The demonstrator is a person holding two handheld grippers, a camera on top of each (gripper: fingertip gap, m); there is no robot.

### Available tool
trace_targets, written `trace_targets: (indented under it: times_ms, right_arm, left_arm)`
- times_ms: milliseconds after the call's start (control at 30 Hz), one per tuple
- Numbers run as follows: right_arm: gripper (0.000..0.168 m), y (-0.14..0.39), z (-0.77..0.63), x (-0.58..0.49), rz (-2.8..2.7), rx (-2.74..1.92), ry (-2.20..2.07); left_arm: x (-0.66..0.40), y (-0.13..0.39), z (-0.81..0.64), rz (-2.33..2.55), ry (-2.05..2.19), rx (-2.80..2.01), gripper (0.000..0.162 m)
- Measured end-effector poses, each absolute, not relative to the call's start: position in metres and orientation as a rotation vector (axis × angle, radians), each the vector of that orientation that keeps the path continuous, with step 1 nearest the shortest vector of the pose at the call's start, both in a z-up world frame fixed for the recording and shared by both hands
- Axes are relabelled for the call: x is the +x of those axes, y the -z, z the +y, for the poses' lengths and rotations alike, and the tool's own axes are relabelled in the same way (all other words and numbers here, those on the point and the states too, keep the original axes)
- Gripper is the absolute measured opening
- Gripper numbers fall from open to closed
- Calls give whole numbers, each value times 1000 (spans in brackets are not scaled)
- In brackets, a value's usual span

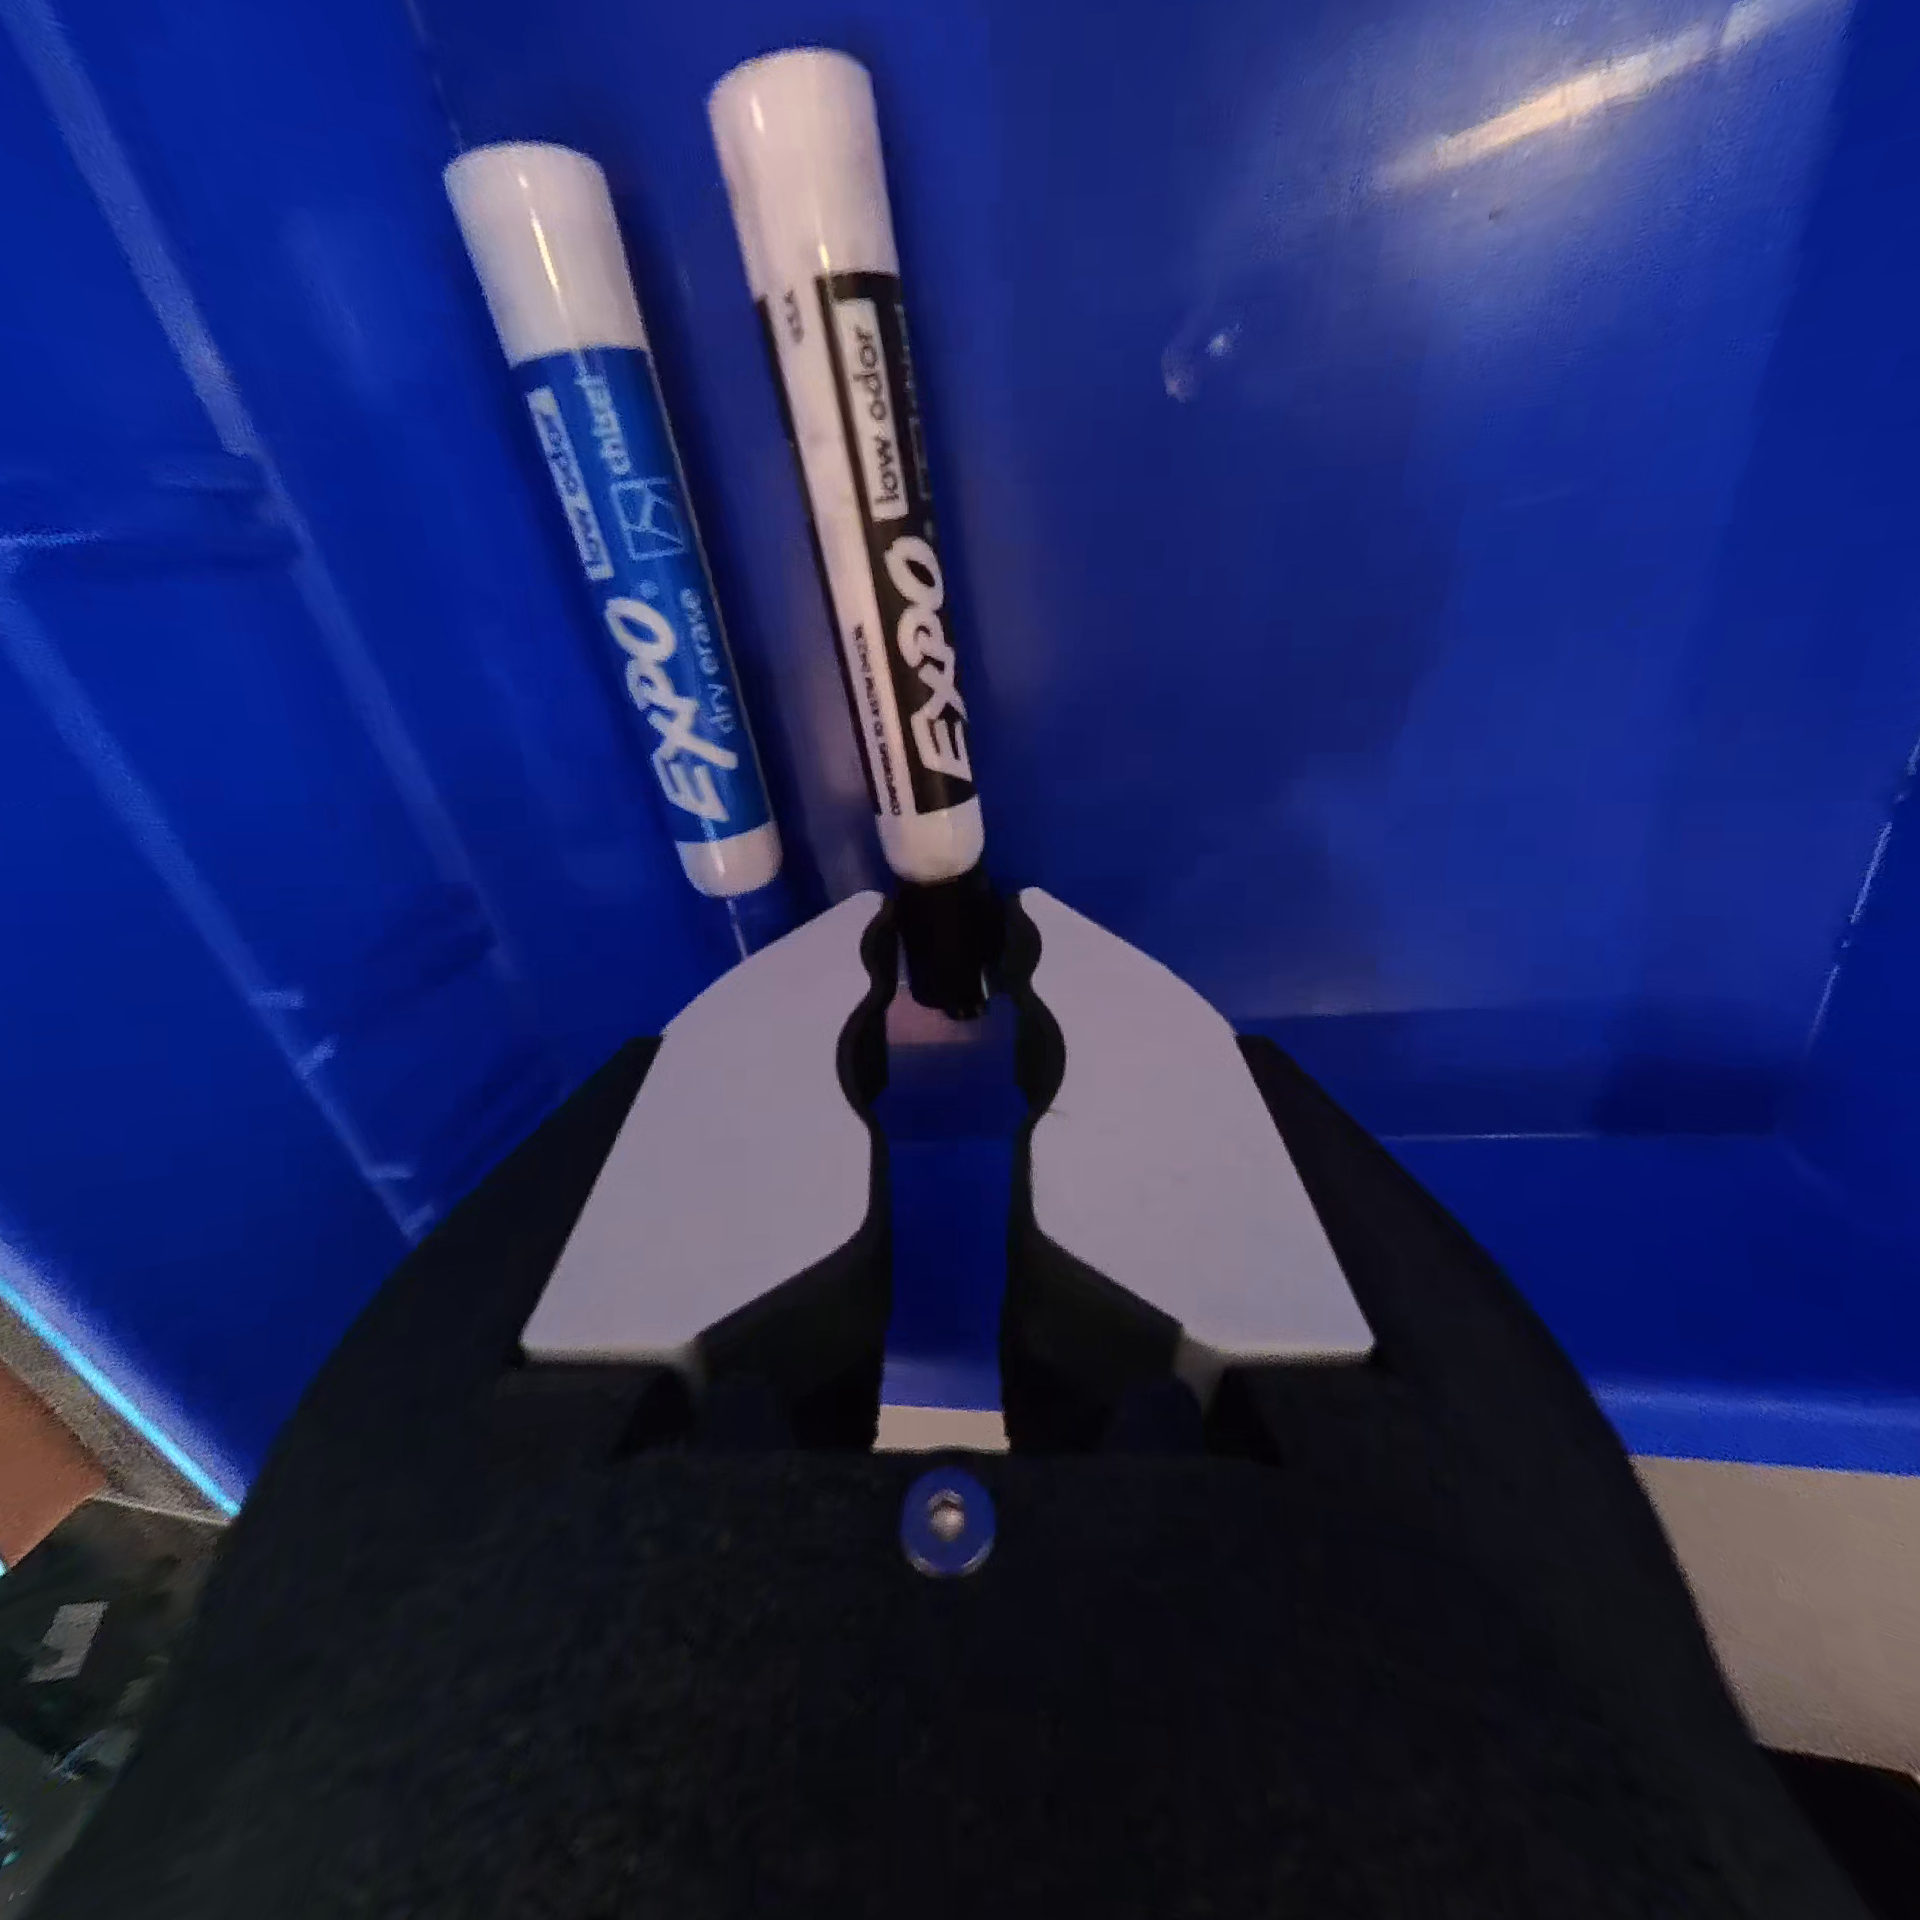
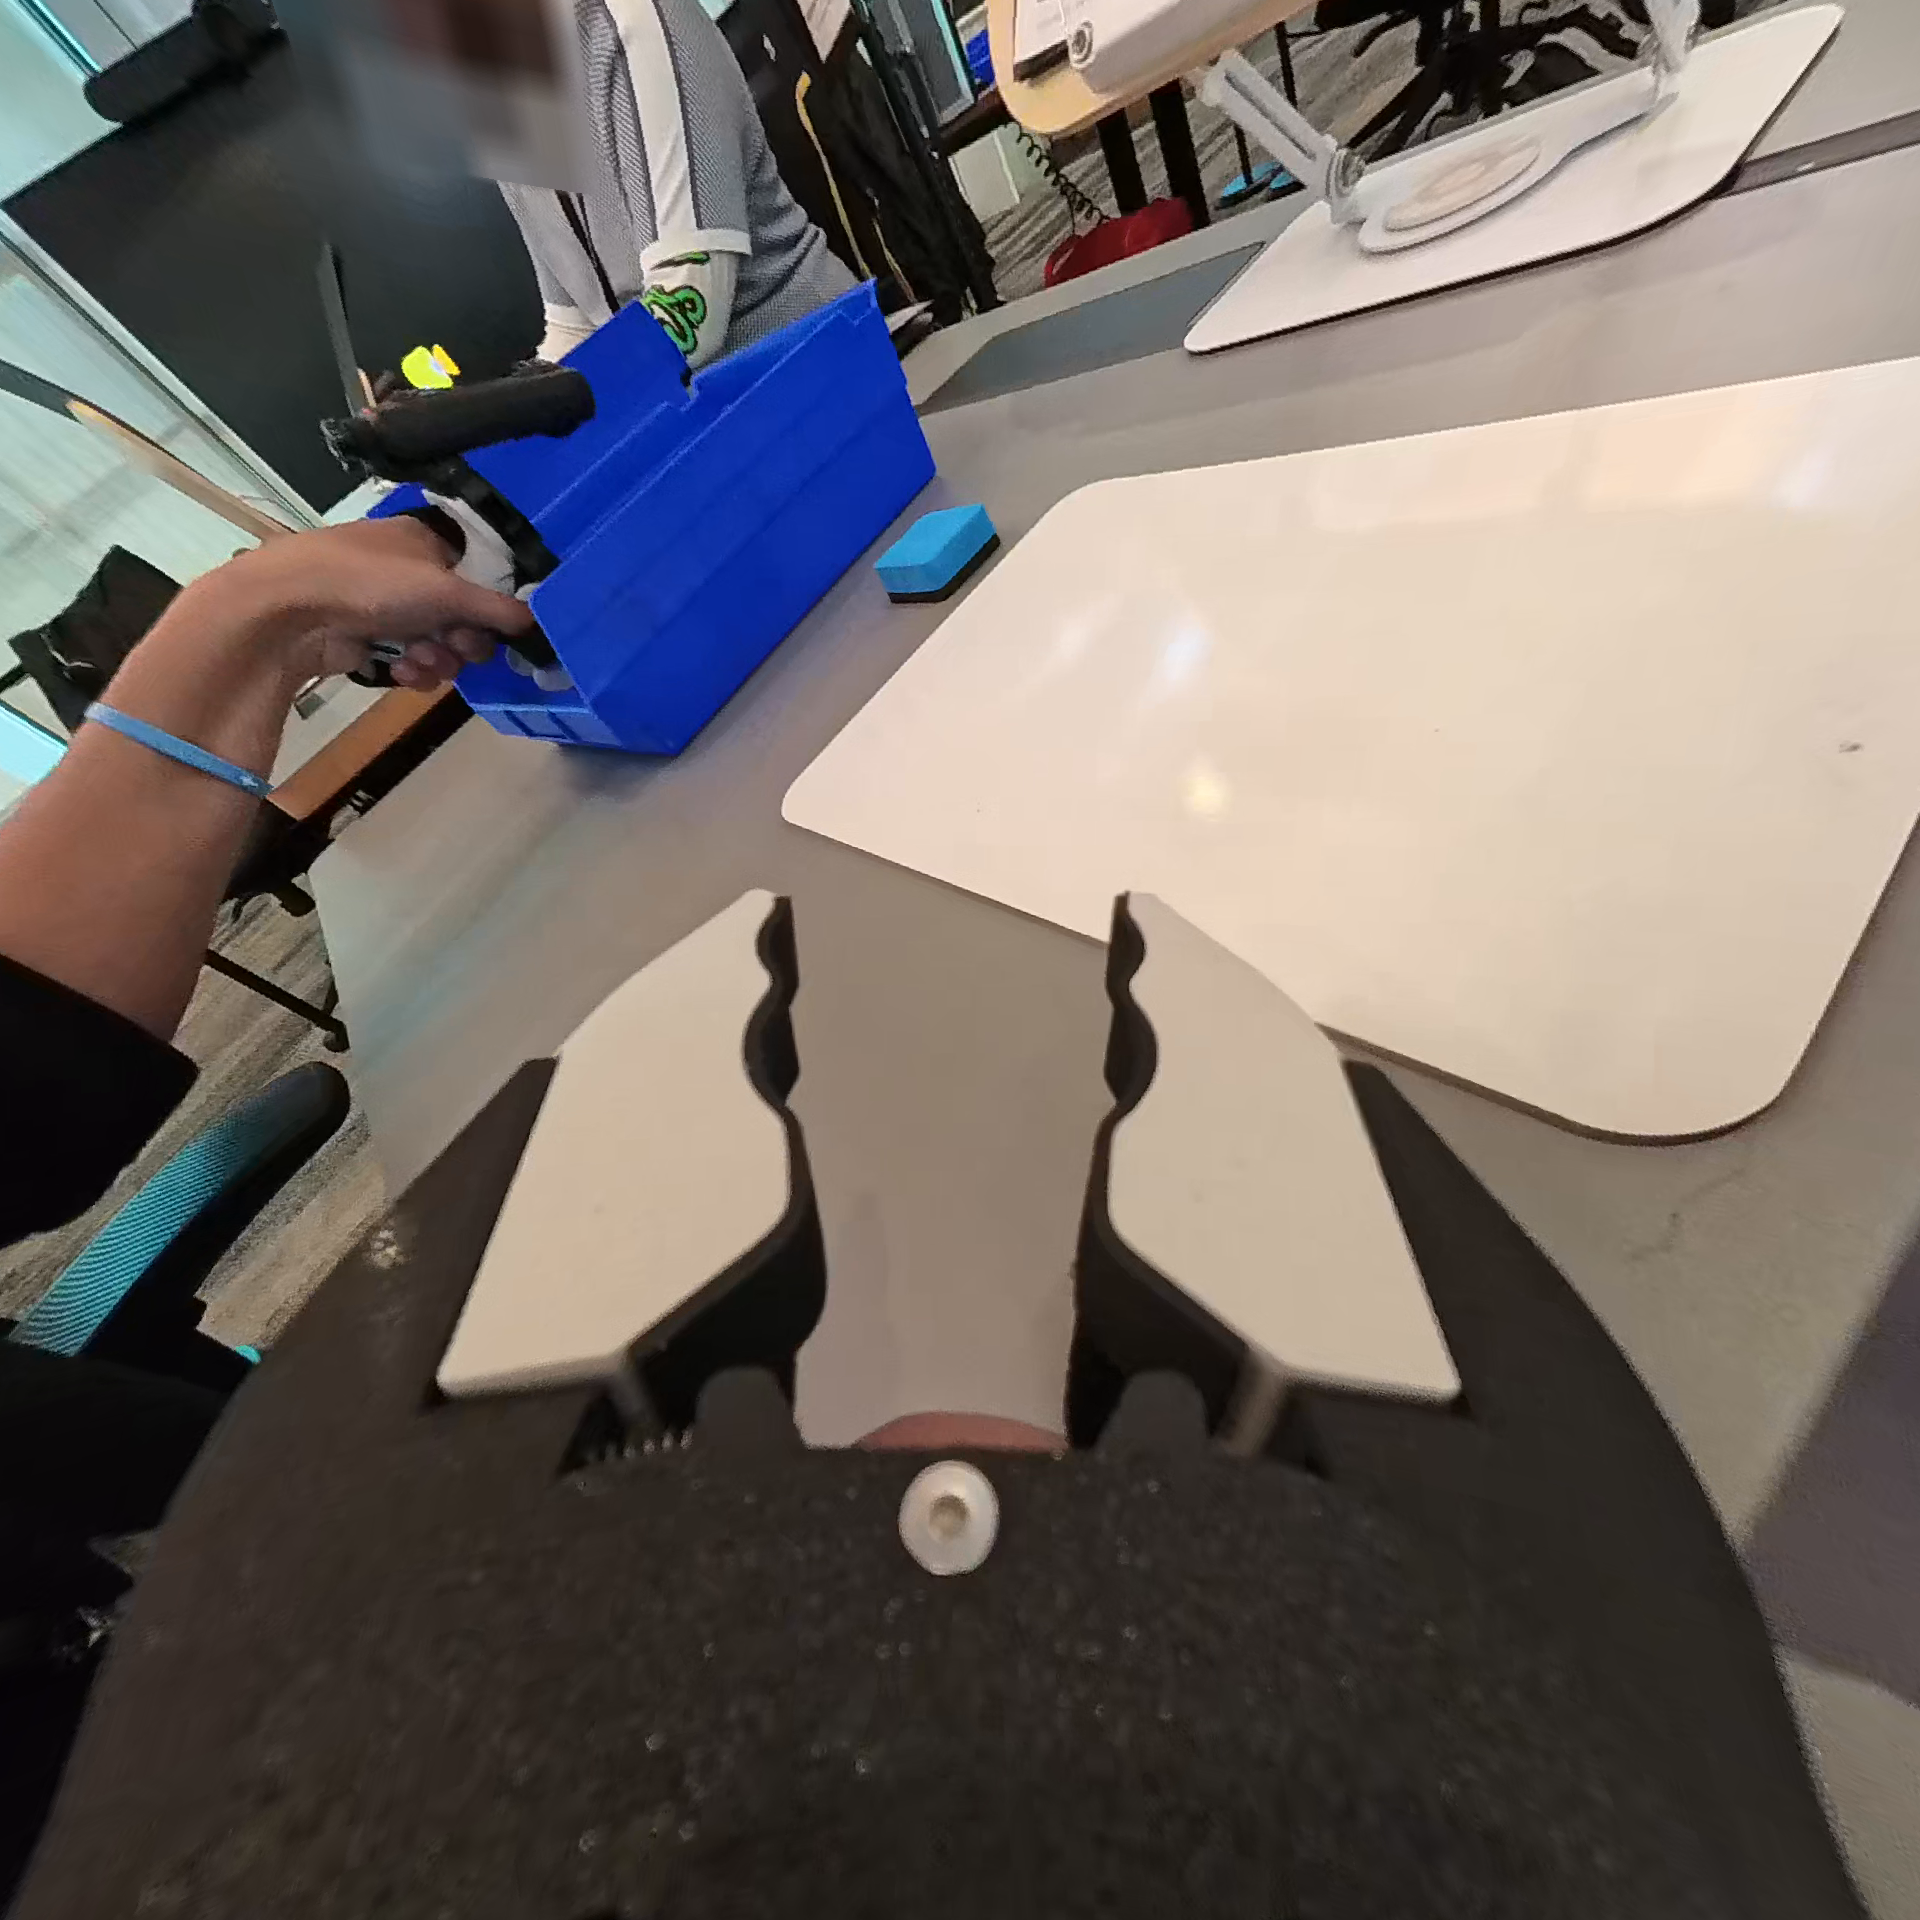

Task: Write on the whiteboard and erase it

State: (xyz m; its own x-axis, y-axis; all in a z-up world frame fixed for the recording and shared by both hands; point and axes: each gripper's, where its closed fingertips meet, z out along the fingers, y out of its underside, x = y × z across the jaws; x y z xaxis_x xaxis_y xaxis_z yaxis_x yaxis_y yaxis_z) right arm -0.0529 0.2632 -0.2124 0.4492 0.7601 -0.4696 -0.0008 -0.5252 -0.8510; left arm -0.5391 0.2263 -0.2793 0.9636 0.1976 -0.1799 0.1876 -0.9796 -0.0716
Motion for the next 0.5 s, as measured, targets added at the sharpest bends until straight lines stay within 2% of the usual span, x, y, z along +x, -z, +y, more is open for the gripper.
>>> trace_targets:
  times_ms: [200, 500]
  right_arm:
    - [58, 211, 257, -59, -729, -1830, -1109]
    - [69, 197, 234, -96, -987, -1627, -1122]
  left_arm:
    - [-532, 267, 229, -109, -260, -2938, 18]
    - [-501, 196, 228, 41, 175, -2438, 18]
